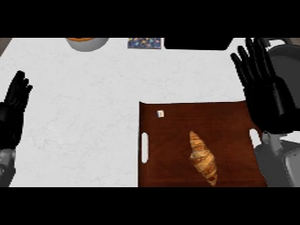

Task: Pick the croissant from the tray and place it in the pot

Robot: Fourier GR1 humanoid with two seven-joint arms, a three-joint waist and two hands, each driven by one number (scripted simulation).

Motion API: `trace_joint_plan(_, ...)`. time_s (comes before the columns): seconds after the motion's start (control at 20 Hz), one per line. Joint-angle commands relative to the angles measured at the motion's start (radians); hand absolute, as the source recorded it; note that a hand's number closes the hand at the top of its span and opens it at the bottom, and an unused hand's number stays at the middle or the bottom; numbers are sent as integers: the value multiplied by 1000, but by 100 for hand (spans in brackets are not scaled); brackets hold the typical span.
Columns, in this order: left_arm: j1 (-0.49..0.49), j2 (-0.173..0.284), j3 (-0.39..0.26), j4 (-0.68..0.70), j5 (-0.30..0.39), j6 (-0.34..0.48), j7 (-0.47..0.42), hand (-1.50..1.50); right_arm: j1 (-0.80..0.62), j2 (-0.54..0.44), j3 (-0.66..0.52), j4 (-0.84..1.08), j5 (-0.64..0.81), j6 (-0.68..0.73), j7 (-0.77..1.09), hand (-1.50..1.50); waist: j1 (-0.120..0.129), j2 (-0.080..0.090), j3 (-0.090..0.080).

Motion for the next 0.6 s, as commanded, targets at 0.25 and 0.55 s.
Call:
trace_joint_plan(0.25, -95, -61, 12, -65, 64, -18, 41, 0, -77, -199, 28, 311, 22, 476, -266, 150, 35, 2, 36)
trace_joint_plan(0.55, -121, -79, 7, -73, 96, -22, 125, 0, -23, -209, 61, 569, 345, 361, -746, -150, 33, 1, 37)
